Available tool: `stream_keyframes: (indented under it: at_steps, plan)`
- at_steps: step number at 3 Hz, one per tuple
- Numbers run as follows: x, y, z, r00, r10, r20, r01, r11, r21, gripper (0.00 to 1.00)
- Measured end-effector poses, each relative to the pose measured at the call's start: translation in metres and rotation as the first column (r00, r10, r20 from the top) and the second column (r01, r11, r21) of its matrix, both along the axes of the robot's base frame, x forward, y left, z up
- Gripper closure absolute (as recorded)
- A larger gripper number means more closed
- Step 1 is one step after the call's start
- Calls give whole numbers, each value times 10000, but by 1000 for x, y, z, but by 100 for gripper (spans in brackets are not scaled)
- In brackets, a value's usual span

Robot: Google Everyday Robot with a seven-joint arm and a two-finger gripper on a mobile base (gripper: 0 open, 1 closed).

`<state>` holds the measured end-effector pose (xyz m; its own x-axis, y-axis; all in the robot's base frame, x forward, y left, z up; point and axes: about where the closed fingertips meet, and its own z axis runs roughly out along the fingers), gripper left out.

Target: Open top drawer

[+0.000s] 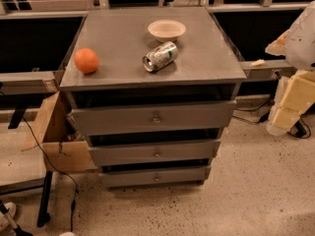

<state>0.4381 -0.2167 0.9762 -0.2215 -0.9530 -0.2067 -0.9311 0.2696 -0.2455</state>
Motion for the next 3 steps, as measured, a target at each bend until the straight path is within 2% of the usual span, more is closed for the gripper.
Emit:
stream_keyframes:
  at_steps: [1, 2, 3]
  plan:
    - [0, 0, 0, 10000, 0, 0, 0, 10000, 0, 0]
    - [1, 5, -12, 9998, 64, 192, -70, 9995, 297, 0]
    - [5, 22, -52, 9990, 372, 239, -393, 9946, 960, 0]
